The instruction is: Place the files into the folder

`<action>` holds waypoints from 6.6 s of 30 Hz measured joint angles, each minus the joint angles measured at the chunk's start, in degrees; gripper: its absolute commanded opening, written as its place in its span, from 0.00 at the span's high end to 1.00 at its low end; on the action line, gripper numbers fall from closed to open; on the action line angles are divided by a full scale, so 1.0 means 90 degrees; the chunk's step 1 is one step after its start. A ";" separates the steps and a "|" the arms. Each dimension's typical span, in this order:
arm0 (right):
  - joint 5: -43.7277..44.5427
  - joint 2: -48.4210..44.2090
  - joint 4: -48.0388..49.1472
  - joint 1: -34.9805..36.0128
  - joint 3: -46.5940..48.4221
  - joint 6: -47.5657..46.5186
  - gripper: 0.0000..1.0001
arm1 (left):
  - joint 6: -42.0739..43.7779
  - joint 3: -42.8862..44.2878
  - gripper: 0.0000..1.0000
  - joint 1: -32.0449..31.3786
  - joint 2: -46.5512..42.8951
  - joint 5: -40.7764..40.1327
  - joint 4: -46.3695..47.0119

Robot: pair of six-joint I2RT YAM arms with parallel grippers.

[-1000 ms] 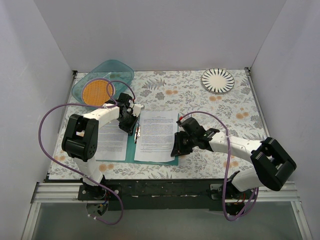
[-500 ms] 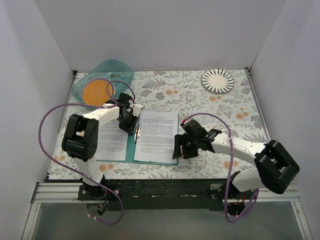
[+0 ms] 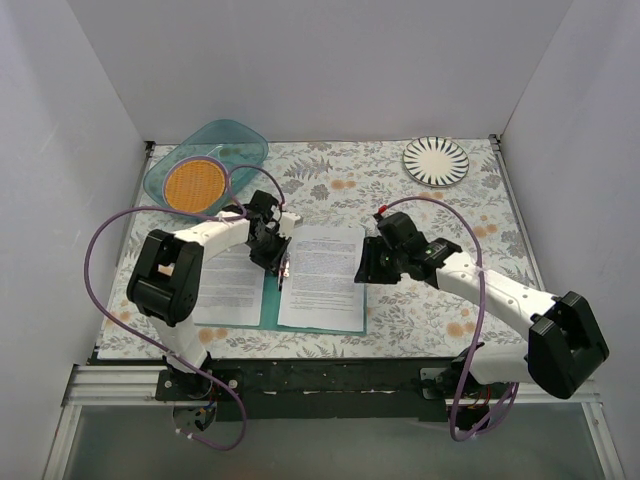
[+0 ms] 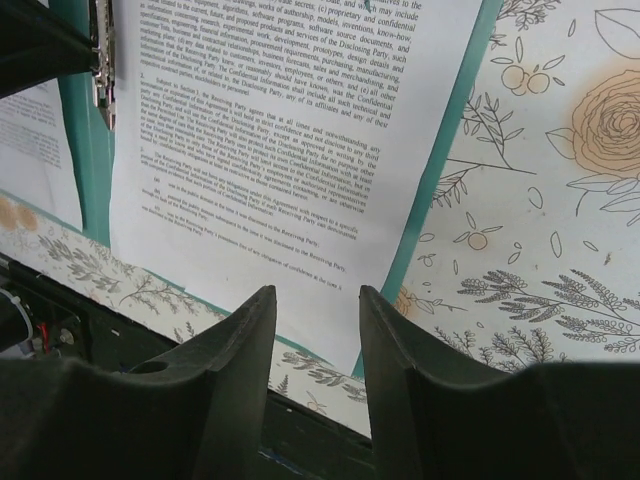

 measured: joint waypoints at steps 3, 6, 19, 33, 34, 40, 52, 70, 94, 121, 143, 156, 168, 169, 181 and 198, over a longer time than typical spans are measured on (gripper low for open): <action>-0.0012 0.0182 0.0005 -0.0063 0.0015 0.0000 0.54 | -0.0092 -0.0022 1.00 -0.0177 -0.0012 0.0078 0.0010; -0.0015 0.0345 0.0007 -0.0085 0.0015 0.0000 0.55 | -0.0187 -0.0027 1.00 -0.0308 -0.0012 0.0129 0.0007; -0.0345 0.0719 0.0556 -0.0410 -0.0364 0.0032 0.60 | -0.0838 0.0087 1.00 -0.1336 0.0163 0.0661 -0.0180; -0.0809 0.1853 0.1015 -0.0423 0.0066 0.0007 0.62 | -0.1404 0.1015 1.00 -0.1426 0.0765 0.1421 -0.0457; -0.0826 0.1870 0.1020 -0.0423 0.0107 0.0007 0.62 | -0.1433 0.1027 1.00 -0.1450 0.0763 0.1462 -0.0466; -0.0947 0.2096 0.1141 -0.0430 0.0321 0.0007 0.65 | -0.1489 0.1042 1.00 -0.1518 0.0760 0.1515 -0.0512; -0.1156 0.2356 0.1744 -0.0440 0.0197 0.0194 0.83 | -0.1511 0.1579 0.93 -0.1506 -0.0117 0.0449 -0.0782; -0.1496 0.2402 0.2919 -0.0478 -0.0595 0.0491 0.91 | -0.2006 0.1872 0.63 -0.1498 0.0665 -0.0148 -0.0257; -0.1537 0.2305 0.3371 -0.0483 -0.0877 0.0544 0.96 | -0.2106 0.2006 0.58 -0.1501 0.1324 -0.0653 -0.0012; -0.1610 0.2261 0.3667 -0.0488 -0.1073 0.0687 0.99 | -0.2093 0.2181 0.89 -0.1498 0.1331 -0.0376 -0.0187; -0.1673 0.2278 0.3670 -0.0488 -0.1093 0.0821 0.99 | -0.1372 0.1719 0.84 -0.1498 0.0168 0.0651 -0.1178; -0.1678 0.2280 0.3682 -0.0488 -0.1105 0.0845 0.99 | -0.0916 0.1515 0.73 -0.1496 0.0202 0.1785 -0.1741; -0.1676 0.2280 0.3684 -0.0488 -0.1110 0.0855 0.99 | -0.1037 0.1724 0.66 -0.1496 0.0204 0.1501 -0.1814; -0.1676 0.2280 0.3687 -0.0488 -0.1110 0.0855 0.99 | -0.1073 0.1831 0.66 -0.1491 0.0209 0.1353 -0.1756; -0.1654 0.2249 0.3687 -0.0483 -0.1124 0.0850 0.99 | -0.1416 0.2477 0.80 -0.1384 0.1557 -0.0257 -0.0712; -0.1421 0.1773 0.3789 -0.0398 -0.1501 0.0595 0.98 | -0.1508 0.1841 0.84 -0.1596 0.1360 -0.0945 0.0000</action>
